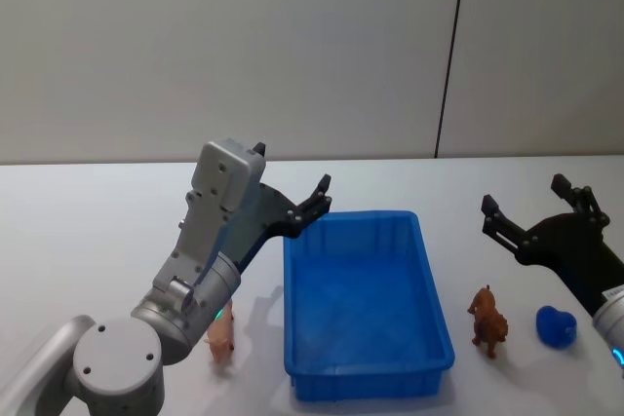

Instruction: Pick up the two dolls from the table and place them into the box.

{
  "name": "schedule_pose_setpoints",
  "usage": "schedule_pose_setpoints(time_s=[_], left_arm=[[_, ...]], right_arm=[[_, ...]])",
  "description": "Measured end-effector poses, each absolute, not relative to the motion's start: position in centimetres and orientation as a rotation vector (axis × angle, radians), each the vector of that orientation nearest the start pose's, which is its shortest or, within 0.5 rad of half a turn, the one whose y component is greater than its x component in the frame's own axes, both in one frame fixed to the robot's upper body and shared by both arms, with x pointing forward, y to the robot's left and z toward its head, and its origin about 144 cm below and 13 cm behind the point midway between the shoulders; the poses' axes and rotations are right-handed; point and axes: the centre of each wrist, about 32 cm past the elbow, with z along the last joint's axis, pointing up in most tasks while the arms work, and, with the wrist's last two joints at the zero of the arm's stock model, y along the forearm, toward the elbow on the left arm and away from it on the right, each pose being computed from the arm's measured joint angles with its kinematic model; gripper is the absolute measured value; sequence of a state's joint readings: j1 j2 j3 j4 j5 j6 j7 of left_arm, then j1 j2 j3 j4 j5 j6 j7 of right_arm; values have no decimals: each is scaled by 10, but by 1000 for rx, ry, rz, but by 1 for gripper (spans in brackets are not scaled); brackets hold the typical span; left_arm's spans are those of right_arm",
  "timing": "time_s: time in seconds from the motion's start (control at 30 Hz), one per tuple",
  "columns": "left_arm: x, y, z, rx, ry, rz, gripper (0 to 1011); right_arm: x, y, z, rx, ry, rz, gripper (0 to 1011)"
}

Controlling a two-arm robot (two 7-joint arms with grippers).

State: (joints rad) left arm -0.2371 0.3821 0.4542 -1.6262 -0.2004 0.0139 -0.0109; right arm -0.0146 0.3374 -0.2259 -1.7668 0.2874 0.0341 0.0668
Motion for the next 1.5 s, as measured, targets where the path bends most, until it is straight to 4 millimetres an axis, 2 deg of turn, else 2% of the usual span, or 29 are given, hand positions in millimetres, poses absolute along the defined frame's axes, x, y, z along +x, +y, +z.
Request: schedule_pose_setpoints(time_s=[0.77, 1.5], left_arm=[[489, 201, 1204, 79, -250, 1124, 998], [447, 230, 1206, 292, -47, 1201, 998]], right_arm=[[443, -237, 1189, 26, -75, -1229, 1001], [443, -237, 1189, 26, -75, -1229, 1001]])
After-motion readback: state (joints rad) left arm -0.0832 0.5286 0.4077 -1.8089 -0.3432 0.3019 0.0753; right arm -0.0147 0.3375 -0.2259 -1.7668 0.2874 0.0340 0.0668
